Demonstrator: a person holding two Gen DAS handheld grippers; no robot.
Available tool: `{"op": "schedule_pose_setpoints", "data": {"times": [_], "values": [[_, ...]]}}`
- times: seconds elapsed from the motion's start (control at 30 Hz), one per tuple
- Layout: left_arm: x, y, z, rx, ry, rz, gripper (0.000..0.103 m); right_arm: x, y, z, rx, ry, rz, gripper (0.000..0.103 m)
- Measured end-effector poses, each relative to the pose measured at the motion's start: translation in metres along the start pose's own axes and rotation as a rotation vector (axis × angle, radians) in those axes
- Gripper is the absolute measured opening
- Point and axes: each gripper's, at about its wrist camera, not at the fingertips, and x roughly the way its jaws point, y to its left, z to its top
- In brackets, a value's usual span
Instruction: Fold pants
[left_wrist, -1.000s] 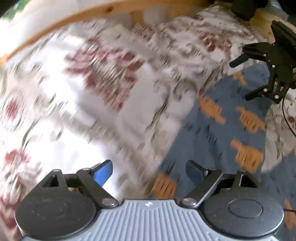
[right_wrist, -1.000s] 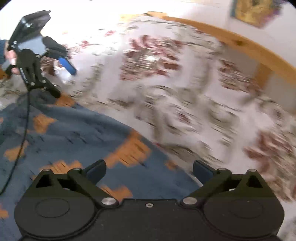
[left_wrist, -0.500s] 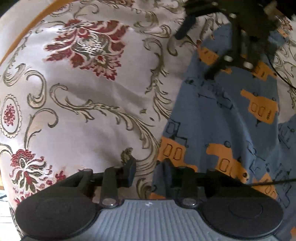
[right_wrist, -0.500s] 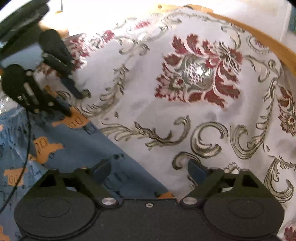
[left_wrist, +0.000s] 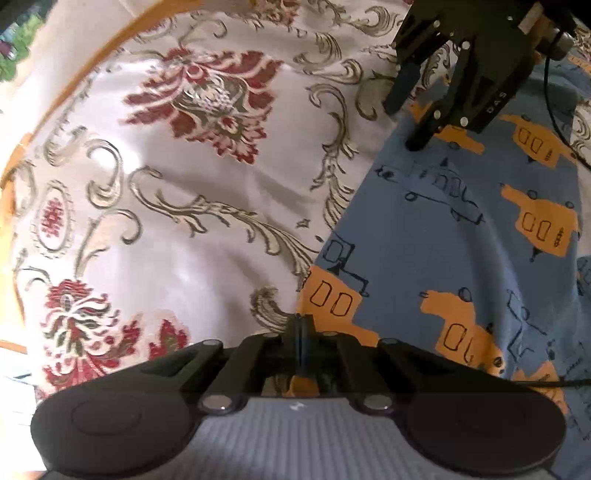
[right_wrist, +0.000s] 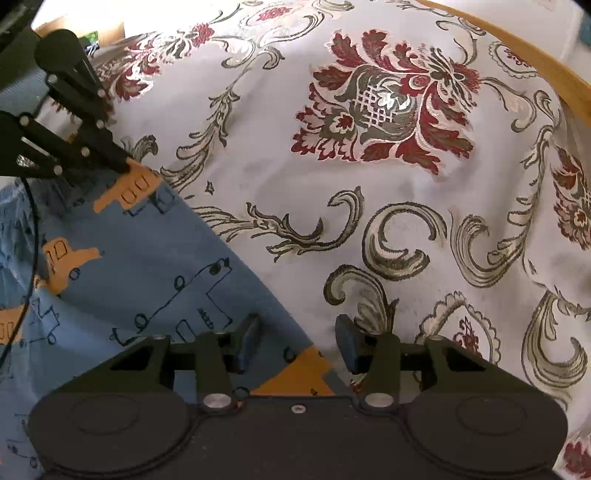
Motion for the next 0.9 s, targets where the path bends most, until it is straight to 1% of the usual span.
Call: {"op": "schedule_pose_setpoints", "data": {"times": [0.13, 0.2, 0.27, 0.37, 0.43, 0.5, 0.6, 0.7, 0.9], "values": [[-0.012, -0.010, -0.009, 0.009, -0.035, 0.067, 0.001, 0.006, 0.006, 0.002, -0.016, 0.020, -0.019, 0.044], [-0.015, -0.013, -0.010, -0.001, -0.040, 0.092, 0.001, 0.006, 0.008, 0.001, -0.017, 0.018, -0.022, 0.036], [-0.017, -0.015, -0.010, 0.010, -0.051, 0.114, 0.001, 0.004, 0.011, -0.001, -0.032, 0.011, -0.036, 0.012], [-0.020, -0.018, -0.009, 0.011, -0.068, 0.146, 0.001, 0.001, 0.018, -0.007, -0.063, 0.010, -0.052, 0.000], [-0.023, -0.020, -0.008, -0.001, -0.074, 0.168, 0.001, -0.003, 0.023, -0.010, -0.068, -0.012, -0.087, 0.000], [-0.024, -0.020, -0.006, -0.008, -0.076, 0.194, 0.001, -0.011, 0.028, -0.012, -0.062, -0.049, -0.140, 0.000], [-0.030, -0.024, -0.007, -0.005, -0.085, 0.232, 0.001, -0.029, 0.037, -0.012, -0.038, -0.110, -0.213, 0.000], [-0.036, -0.024, -0.010, -0.016, -0.104, 0.251, 0.001, -0.053, 0.053, -0.018, -0.061, -0.150, -0.273, 0.000], [-0.063, -0.031, -0.028, -0.027, -0.219, 0.250, 0.001, -0.101, 0.093, -0.038, -0.093, -0.198, -0.335, 0.000]]}}
